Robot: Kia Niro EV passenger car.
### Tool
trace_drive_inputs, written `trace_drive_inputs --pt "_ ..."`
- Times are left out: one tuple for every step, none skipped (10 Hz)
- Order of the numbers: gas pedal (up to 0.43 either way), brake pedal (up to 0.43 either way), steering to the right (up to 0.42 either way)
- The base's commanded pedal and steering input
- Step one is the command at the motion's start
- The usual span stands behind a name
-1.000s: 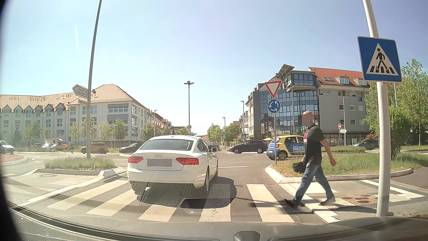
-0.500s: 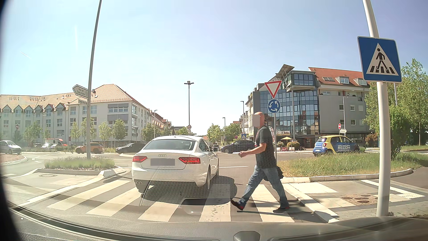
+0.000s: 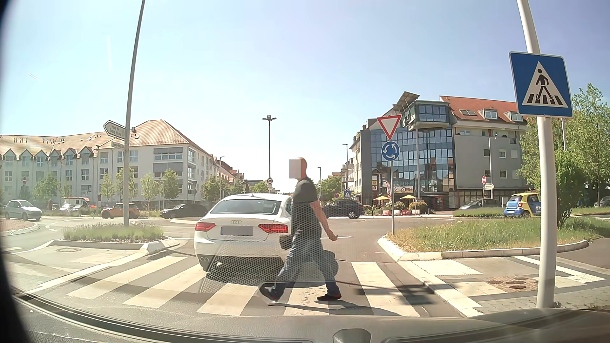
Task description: Follow the waypoints while adhering to traffic rules and regulations
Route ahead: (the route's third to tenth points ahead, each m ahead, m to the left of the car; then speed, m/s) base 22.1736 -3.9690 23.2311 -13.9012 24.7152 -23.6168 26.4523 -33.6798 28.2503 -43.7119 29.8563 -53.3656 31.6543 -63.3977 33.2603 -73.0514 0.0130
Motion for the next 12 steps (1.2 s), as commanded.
trace_drive_inputs --pt "0.0 0.122 -0.066" --pt "0.0 0.079 -0.067" --pt "0.0 0.03 -0.068" --pt "0.0 0.03 -0.068" --pt "0.0 0.03 -0.069" --pt "0.0 0.03 -0.07" --pt "0.0 0.03 -0.07" --pt "0.0 0.03 -0.071" --pt "0.039 0.03 -0.071" --pt "0.098 0.03 -0.072" --pt "0.138 0.03 -0.075" --pt "0.169 0.03 -0.077"
